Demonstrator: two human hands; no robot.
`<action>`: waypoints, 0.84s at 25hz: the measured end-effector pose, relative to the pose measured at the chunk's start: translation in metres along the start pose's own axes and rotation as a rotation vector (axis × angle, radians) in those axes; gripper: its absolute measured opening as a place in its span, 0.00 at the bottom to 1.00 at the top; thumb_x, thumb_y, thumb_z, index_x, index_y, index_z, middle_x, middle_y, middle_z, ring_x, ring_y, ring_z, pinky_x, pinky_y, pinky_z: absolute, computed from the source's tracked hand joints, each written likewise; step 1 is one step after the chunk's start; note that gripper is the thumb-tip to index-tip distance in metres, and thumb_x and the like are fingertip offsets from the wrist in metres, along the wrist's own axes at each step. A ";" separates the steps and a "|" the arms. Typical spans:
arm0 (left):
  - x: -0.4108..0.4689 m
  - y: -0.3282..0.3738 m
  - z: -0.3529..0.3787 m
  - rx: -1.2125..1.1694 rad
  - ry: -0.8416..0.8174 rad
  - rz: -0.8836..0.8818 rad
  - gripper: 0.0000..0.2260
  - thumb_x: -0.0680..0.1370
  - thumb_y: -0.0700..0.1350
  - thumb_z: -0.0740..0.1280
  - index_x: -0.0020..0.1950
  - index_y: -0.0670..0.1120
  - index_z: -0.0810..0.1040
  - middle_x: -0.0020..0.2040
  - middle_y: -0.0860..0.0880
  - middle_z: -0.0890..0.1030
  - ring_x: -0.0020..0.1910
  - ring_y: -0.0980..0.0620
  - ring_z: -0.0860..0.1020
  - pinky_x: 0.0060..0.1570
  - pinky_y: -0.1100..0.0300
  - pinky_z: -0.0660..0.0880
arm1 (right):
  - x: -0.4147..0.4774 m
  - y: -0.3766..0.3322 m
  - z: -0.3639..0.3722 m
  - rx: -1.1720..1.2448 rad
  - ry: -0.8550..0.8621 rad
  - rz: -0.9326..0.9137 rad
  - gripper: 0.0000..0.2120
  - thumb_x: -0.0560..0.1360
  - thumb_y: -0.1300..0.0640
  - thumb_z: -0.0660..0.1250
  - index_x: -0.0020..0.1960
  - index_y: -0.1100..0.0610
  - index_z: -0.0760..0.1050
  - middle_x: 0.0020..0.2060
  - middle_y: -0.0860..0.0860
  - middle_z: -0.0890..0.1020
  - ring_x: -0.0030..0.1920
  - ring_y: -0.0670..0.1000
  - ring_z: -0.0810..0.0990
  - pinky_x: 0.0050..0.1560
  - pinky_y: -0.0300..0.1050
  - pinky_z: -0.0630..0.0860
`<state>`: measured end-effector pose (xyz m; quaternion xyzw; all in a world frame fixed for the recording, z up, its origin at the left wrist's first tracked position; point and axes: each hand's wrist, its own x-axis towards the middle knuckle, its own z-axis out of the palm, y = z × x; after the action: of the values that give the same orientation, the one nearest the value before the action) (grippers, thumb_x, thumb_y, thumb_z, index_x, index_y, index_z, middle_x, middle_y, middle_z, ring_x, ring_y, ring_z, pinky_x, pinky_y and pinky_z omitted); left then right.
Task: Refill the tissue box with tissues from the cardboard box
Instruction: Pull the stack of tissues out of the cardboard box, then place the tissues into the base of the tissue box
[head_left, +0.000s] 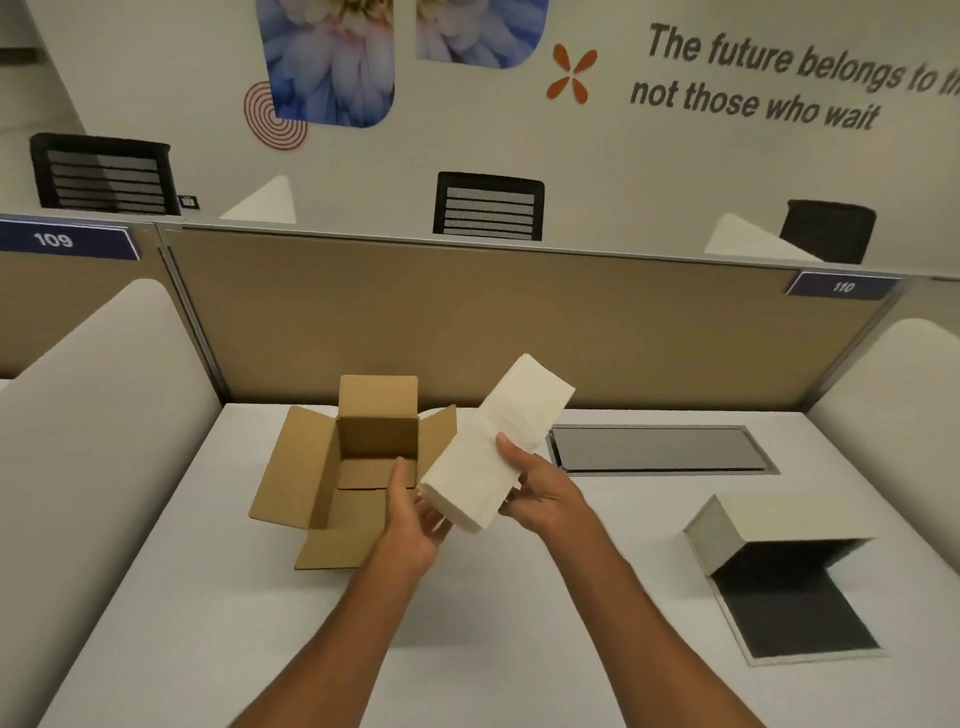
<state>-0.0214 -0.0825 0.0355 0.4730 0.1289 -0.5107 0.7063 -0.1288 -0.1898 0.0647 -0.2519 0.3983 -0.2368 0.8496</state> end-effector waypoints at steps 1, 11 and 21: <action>-0.003 -0.014 0.006 -0.026 -0.060 -0.034 0.27 0.75 0.65 0.59 0.57 0.43 0.77 0.52 0.40 0.81 0.51 0.42 0.79 0.51 0.48 0.77 | -0.008 -0.002 -0.012 0.019 0.024 -0.016 0.16 0.70 0.63 0.75 0.56 0.57 0.76 0.50 0.56 0.83 0.52 0.58 0.80 0.45 0.57 0.79; -0.038 -0.124 0.067 0.347 -0.187 0.056 0.28 0.63 0.48 0.79 0.60 0.40 0.76 0.53 0.42 0.83 0.53 0.42 0.81 0.45 0.53 0.80 | -0.058 -0.009 -0.128 0.174 0.200 -0.235 0.29 0.70 0.66 0.73 0.68 0.61 0.68 0.63 0.60 0.78 0.63 0.61 0.77 0.65 0.63 0.73; -0.049 -0.199 0.128 0.443 -0.174 -0.046 0.26 0.54 0.35 0.79 0.51 0.36 0.81 0.44 0.42 0.86 0.47 0.43 0.82 0.43 0.52 0.80 | -0.091 -0.089 -0.279 0.232 0.177 -0.285 0.22 0.67 0.65 0.74 0.59 0.56 0.74 0.60 0.59 0.79 0.64 0.61 0.75 0.68 0.61 0.70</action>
<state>-0.2501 -0.1621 0.0276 0.5677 -0.0368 -0.5814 0.5817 -0.4205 -0.2696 0.0152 -0.1845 0.4019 -0.4203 0.7924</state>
